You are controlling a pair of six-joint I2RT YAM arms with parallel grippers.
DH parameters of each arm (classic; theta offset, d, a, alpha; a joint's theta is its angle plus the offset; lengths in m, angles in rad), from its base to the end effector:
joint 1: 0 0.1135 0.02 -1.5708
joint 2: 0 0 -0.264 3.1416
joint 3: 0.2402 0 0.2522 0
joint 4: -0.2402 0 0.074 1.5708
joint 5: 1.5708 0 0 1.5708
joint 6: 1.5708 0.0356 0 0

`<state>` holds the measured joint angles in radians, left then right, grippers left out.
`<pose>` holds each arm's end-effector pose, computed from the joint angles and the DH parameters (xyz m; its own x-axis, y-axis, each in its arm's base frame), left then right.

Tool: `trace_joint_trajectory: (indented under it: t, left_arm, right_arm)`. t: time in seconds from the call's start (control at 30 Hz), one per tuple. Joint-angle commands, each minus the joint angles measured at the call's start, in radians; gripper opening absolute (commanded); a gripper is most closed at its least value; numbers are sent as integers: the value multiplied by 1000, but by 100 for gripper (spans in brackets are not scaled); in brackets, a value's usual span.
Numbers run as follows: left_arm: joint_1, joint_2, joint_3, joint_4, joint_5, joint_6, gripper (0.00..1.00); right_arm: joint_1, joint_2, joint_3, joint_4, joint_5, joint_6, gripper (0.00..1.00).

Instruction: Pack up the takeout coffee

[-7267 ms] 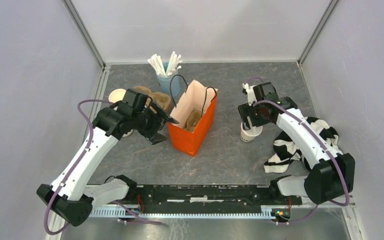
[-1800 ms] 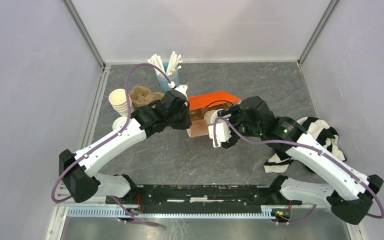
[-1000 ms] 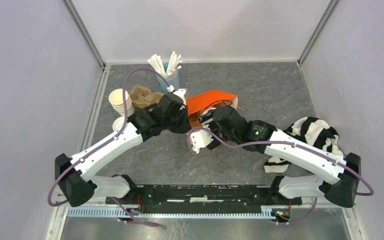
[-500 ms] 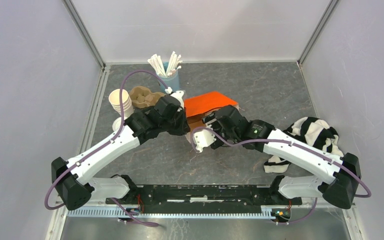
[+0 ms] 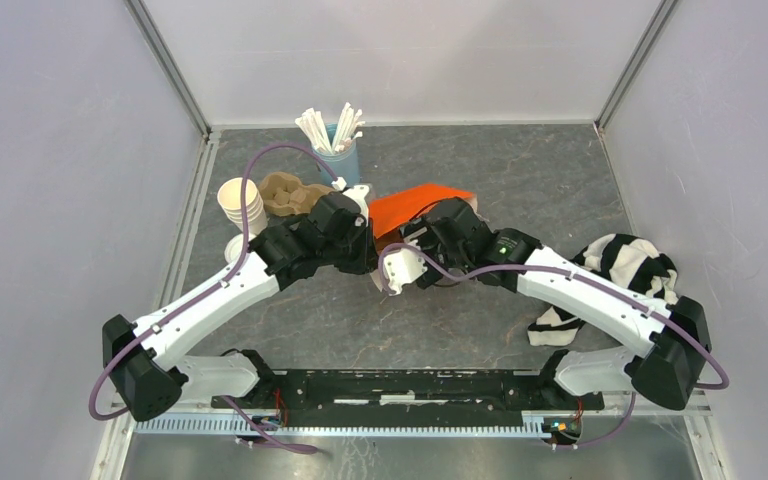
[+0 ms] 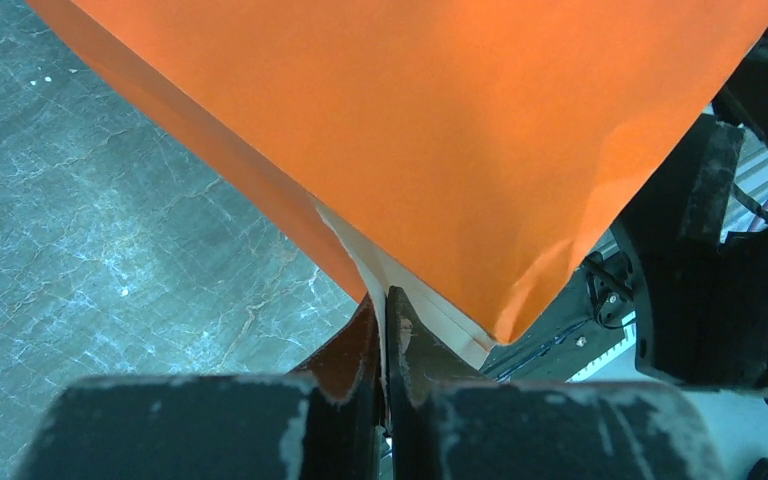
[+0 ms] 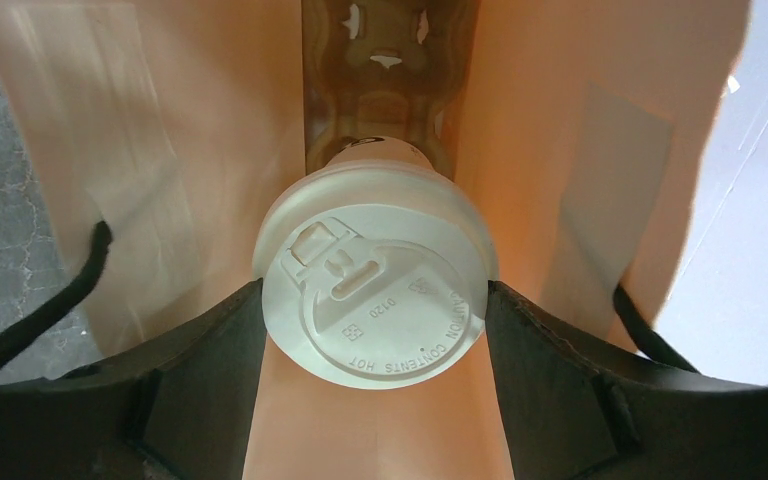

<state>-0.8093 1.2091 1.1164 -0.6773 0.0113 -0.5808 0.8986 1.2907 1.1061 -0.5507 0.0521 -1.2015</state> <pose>0.1755 -0.1846 0.3212 -0.8018 0.0459 -0.5959 0.3462 0.8484 -0.4005 0.1759 0.2180 0.3077 0.5555 -0.7976 -0.2351 -0.6629 -0.2541 -0.7042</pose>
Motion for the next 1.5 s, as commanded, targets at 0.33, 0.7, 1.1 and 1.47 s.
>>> trace_joint_trajectory:
  t: [0.33, 0.7, 1.1, 1.47]
  left_arm:
    - [-4, -44, -6, 40, 24, 62, 7]
    - [-4, -42, -13, 42, 34, 63, 7]
    - [-4, -37, -21, 48, 23, 51, 6]
    - [-4, -28, -11, 45, 31, 49, 6]
  right_arm:
    - [-50, 1, -67, 97, -89, -25, 26]
    - [-119, 46, -22, 140, -100, -42, 26]
    - [-127, 61, -71, 214, -130, -10, 26]
    - [-148, 81, -109, 300, -77, -9, 25]
